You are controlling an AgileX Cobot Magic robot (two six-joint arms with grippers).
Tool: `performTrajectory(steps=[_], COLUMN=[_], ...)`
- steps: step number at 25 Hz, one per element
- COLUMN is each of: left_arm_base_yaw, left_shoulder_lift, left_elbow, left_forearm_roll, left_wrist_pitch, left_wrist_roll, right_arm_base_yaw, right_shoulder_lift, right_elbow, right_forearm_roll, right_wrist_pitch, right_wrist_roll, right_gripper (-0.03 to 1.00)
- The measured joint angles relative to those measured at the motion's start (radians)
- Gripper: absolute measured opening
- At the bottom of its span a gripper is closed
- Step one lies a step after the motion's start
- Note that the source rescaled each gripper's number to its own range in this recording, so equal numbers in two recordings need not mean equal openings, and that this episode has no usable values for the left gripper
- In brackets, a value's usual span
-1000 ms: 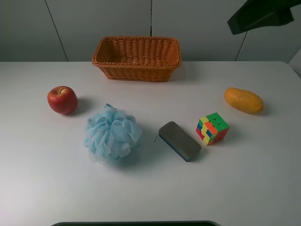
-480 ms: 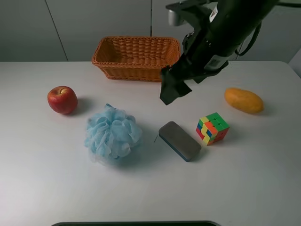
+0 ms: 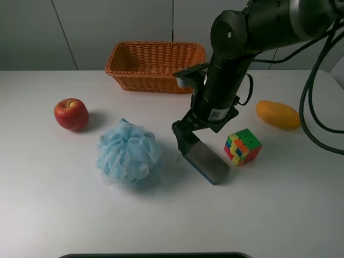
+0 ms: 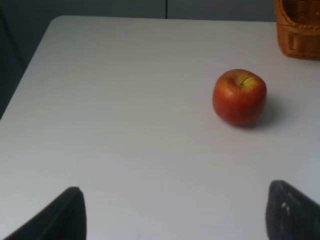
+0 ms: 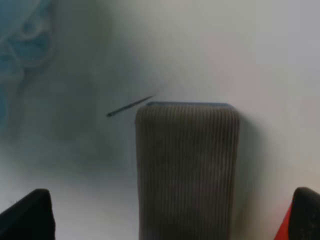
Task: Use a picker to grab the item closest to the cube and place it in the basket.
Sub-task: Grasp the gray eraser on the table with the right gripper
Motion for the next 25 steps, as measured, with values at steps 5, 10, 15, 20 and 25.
performTrajectory(steps=[5,10,15,20,25], left_arm_base_yaw=[0.0,0.0,0.0,0.0,0.0], left_shoulder_lift=[0.0,0.0,0.0,0.0,0.0], left_elbow=[0.0,0.0,0.0,0.0,0.0], left_forearm_roll=[0.0,0.0,0.0,0.0,0.0], left_wrist_pitch=[0.0,0.0,0.0,0.0,0.0], left_wrist_roll=[0.0,0.0,0.0,0.0,0.0], right_arm_base_yaw=[0.0,0.0,0.0,0.0,0.0], right_shoulder_lift=[0.065,0.107,0.149,0.157,0.159], right_elbow=[-0.001,-0.001,-0.001,-0.002,-0.002], right_forearm_roll=[0.0,0.006,0.006,0.006,0.006], right_wrist_pitch=[-0.014,-0.03,-0.049,-0.052,-0.052], right_wrist_roll=[0.002,0.004,0.004,0.004,0.004], right_gripper=[1.0,1.0,1.0,1.0,0.62])
